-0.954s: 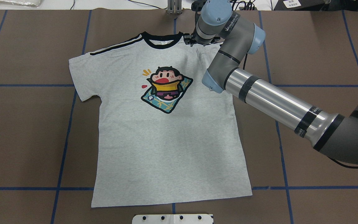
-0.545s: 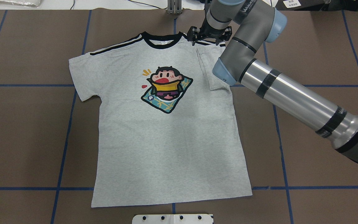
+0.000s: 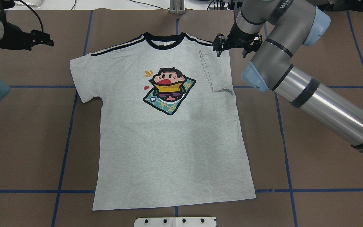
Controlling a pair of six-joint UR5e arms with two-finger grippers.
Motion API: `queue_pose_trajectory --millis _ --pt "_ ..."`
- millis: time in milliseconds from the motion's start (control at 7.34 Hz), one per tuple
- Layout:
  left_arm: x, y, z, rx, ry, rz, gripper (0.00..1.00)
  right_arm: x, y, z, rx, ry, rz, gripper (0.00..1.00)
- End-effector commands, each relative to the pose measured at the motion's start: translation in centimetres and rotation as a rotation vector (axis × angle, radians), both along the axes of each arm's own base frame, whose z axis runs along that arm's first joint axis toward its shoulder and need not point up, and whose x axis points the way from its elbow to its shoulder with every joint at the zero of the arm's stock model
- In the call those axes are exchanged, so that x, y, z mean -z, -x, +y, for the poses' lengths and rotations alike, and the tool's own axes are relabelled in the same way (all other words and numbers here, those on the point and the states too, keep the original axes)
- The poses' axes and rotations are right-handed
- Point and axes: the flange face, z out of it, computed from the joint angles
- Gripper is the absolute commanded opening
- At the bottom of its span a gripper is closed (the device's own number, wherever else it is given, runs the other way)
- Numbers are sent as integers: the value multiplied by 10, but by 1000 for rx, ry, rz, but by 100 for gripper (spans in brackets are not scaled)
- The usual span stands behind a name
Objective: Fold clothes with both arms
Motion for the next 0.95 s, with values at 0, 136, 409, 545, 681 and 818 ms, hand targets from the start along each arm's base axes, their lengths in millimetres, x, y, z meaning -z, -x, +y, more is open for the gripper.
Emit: queue_pose_trajectory --millis 0,136,409,545,681,818 --pt "-5 -50 -24 47 -13 -55 98 -22 -30 34 17 16 -28 100" --pt "-19 -70 -21 57 -31 -78 97 -31 -36 39 10 20 -31 100" --pt "-32 -104 -9 66 0 -77 94 -34 -37 40 2 6 -41 100" --pt "-34 -120 -1 85 23 -72 88 -34 -35 41 0 8 -37 100" --pt "-34 -138 9 72 34 -67 82 -34 -35 40 2 8 -37 100" --pt "-36 -139 9 70 39 -72 73 -34 -35 40 3 9 -38 100"
